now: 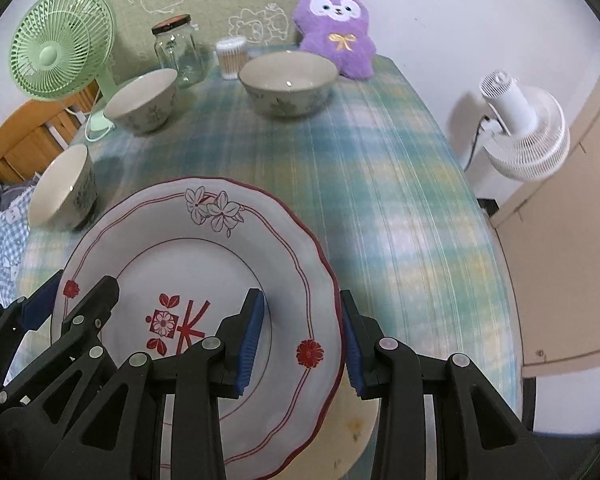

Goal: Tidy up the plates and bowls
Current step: 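Carry the red-pattern plate with both tools and lower it onto the yellow stack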

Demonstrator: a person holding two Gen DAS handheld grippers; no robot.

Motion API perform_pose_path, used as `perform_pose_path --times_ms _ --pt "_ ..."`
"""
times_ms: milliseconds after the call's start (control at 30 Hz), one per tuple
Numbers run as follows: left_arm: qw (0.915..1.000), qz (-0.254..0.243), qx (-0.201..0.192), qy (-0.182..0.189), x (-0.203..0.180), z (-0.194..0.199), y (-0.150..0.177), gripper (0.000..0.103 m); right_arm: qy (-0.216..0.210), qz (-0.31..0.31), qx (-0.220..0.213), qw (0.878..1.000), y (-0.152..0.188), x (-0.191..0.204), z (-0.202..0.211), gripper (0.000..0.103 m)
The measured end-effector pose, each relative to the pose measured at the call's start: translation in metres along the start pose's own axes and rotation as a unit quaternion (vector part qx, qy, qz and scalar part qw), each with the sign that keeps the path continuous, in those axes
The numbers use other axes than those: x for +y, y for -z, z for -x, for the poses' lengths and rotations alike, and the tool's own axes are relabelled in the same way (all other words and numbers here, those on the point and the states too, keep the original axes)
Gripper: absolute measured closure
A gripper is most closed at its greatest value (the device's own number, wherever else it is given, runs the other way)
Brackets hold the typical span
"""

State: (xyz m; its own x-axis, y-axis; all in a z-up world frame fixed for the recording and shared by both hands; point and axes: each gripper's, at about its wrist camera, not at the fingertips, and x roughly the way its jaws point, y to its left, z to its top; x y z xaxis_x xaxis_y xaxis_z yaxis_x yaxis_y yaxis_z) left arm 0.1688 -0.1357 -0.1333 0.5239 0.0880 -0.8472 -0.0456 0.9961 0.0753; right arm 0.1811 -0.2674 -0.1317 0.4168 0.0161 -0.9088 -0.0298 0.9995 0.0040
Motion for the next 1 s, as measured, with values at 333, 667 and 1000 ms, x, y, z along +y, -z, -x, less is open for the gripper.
perform_pose_path --times_ms 333,667,1000 --pt "0.9994 -0.025 0.017 0.016 -0.011 0.001 0.036 0.061 0.020 -0.015 0.014 1.000 0.041 -0.009 0.003 0.063" --pt "0.9985 -0.038 0.033 0.019 -0.017 -0.007 0.047 0.061 0.025 -0.021 0.027 0.999 0.055 -0.015 -0.006 0.063" --pt "0.9979 -0.058 0.028 0.003 -0.024 -0.011 0.049 0.061 0.038 -0.010 0.030 0.999 0.051 -0.013 -0.010 0.063"
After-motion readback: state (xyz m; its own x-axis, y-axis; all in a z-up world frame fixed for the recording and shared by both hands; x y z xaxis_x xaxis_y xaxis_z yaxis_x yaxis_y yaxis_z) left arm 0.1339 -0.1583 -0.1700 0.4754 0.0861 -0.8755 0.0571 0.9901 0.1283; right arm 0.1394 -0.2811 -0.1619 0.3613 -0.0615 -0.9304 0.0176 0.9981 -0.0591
